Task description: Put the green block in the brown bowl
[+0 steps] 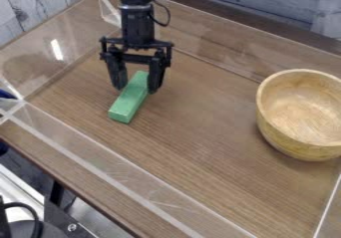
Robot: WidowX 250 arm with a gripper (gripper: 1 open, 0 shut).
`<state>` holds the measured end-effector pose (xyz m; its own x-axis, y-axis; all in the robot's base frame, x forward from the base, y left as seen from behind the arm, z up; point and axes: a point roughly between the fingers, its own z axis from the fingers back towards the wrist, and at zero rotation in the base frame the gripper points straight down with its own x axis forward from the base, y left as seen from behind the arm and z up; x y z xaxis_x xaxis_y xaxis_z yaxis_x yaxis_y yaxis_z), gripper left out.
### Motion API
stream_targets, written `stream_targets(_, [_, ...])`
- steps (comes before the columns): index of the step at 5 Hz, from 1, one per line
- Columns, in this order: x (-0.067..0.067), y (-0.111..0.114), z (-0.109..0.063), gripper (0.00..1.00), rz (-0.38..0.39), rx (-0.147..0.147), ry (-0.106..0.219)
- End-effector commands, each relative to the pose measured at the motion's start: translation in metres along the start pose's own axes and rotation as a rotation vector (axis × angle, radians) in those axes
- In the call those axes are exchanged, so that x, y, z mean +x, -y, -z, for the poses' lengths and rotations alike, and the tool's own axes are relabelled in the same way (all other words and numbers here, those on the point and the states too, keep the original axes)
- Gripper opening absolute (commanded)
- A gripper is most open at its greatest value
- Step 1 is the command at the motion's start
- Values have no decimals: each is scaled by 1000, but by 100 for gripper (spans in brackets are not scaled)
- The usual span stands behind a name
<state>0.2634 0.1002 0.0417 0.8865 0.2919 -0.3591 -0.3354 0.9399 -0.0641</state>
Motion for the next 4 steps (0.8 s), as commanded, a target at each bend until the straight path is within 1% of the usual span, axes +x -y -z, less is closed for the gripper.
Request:
stream_targets(1, [7, -2, -5, 100, 33, -14, 69])
stream_targets(2, [11, 0, 1, 0, 18, -14, 86])
stream_targets(3, [14, 3, 4, 0, 9, -14, 115])
stream_targets(4, [9, 17, -23, 0, 37, -26, 114])
